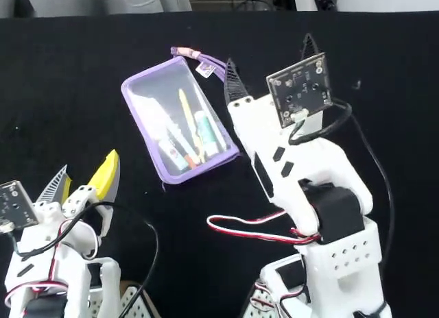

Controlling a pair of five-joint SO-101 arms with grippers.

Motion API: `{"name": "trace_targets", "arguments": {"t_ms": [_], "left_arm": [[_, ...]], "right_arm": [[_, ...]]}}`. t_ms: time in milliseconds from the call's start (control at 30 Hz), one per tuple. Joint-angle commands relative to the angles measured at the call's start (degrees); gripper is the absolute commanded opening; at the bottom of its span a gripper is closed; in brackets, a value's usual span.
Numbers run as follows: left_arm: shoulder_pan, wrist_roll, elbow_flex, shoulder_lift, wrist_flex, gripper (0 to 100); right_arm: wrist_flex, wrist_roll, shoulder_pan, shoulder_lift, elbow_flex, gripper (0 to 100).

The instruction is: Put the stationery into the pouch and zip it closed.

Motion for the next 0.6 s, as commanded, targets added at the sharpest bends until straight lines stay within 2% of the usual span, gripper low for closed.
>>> {"name": "trace_targets", "arguments": {"t_ms": [0,167,433,467,567], "left_arm": [[-0.57,0.35,-1.10,0.18,0.09,31],[-0.13,0.35,-1.10,0.18,0.09,31],[-0.04,0.35,-1.27,0.18,0.00,31],[-0.04,0.35,-1.19,0.18,0.00,31],[-0.04,0.35,-1.19,0.18,0.00,31]], "right_arm": [[2.64,0.00,-0.44,-1.01,-0.22,39.9],[3.87,0.00,2.29,-1.45,4.35,37.9],[3.69,-0.26,9.67,-1.45,10.68,3.0],[3.60,-0.09,9.85,-1.45,11.47,0.8],[1.14,-0.26,10.81,-1.45,15.25,2.8]]}}
